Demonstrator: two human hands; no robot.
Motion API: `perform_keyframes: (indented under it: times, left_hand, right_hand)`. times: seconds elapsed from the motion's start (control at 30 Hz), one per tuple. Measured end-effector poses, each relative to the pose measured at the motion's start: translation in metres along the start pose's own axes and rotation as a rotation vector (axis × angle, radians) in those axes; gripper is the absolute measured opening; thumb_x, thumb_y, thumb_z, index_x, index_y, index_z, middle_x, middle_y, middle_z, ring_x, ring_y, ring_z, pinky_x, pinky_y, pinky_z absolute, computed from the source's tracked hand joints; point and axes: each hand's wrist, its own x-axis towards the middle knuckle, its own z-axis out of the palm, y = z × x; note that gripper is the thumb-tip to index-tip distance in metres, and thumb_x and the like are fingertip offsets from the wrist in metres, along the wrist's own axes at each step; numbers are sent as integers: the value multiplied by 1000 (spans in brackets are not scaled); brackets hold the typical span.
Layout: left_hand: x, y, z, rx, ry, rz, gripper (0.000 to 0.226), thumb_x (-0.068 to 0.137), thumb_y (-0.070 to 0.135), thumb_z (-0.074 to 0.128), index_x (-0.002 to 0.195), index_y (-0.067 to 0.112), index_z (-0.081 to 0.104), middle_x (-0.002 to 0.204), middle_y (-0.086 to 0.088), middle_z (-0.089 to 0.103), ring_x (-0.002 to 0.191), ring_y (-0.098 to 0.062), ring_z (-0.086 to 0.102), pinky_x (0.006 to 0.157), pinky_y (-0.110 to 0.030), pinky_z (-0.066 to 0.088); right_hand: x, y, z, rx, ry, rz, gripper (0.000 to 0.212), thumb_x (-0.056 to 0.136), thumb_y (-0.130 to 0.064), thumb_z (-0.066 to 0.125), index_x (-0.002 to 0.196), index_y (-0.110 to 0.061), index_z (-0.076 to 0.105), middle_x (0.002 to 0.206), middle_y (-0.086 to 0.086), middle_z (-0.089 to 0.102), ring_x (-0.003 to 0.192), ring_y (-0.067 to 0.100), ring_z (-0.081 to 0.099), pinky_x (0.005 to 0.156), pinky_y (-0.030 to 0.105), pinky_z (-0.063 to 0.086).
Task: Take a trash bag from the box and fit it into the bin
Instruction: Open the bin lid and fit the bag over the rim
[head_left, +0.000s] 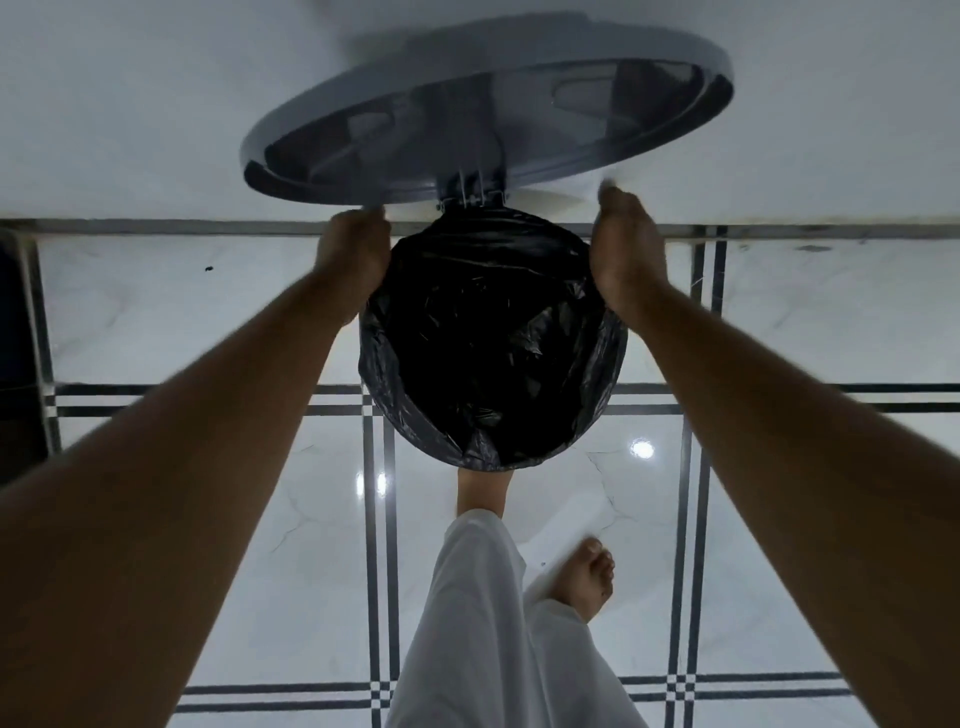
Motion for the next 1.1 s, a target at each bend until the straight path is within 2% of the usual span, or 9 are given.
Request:
perform_keyframes:
  times: [0.07,0.2,0.3,0.43,0.63,0.77,0.83,0.97,1.1]
  left_hand:
    - [-14,-17,-7,-226,162,-107,32,92,33,48,85,18,75,105,-9,78,107,-31,71,86,-39,51]
    - [-100,-41,6,-286,330,-282,39,106,35,45,83,9,62,81,-2,61,84,-26,55,78,-35,38]
    - [-159,-57,24,-563,238,-464,38,111,41,45,85,20,63,85,2,60,88,-21,55,94,-41,47]
    - [-202,-77,52,-928,-41,-560,70,111,67,29,161,23,51,156,3,60,150,-20,48,131,-52,27]
    - [-188,-85,58,-1242,-148,-677,83,103,73,22,166,23,44,168,-6,49,161,-29,35,135,-57,13]
    - [-161,-58,47,-768,321,-647,73,105,61,30,151,9,53,161,-13,54,149,-34,50,121,-54,38]
    - [-148,-39,38,-439,500,-297,68,103,58,36,127,1,62,142,-21,65,134,-39,60,111,-52,48]
    - [-123,-12,35,21,324,237,56,110,50,34,152,20,54,158,-3,57,147,-24,49,125,-46,34]
    - [-94,13,37,198,111,226,47,101,41,25,125,22,61,147,-6,62,139,-34,52,122,-63,30]
  right_hand:
    - [-26,15,-8,140,111,43,42,118,-43,37,119,-13,67,104,-5,68,106,21,61,91,36,44]
    - [-93,50,-14,258,205,203,35,117,-35,46,92,-17,61,86,-15,56,77,1,52,71,26,41]
    - [-134,73,-7,414,134,367,26,116,-43,44,106,-27,63,101,-16,63,91,-2,56,77,23,43]
    - [-161,78,4,584,-69,420,42,121,-51,30,130,-35,68,120,-21,66,107,-2,61,92,12,47]
    - [-143,72,9,752,-163,636,73,115,-69,11,173,-32,36,180,0,39,168,27,32,135,47,23]
    - [-121,68,10,496,131,426,79,115,-66,27,177,-18,26,180,8,37,165,32,36,134,51,30]
    - [-114,62,7,222,213,50,75,115,-59,32,174,-11,33,177,11,42,165,29,38,135,49,31]
    - [-88,50,16,-158,18,-310,71,114,-61,22,170,-22,42,179,5,39,169,26,29,137,59,19]
    - [-55,24,18,-228,-128,-208,69,116,-57,18,175,-22,30,184,2,29,170,24,25,136,61,15]
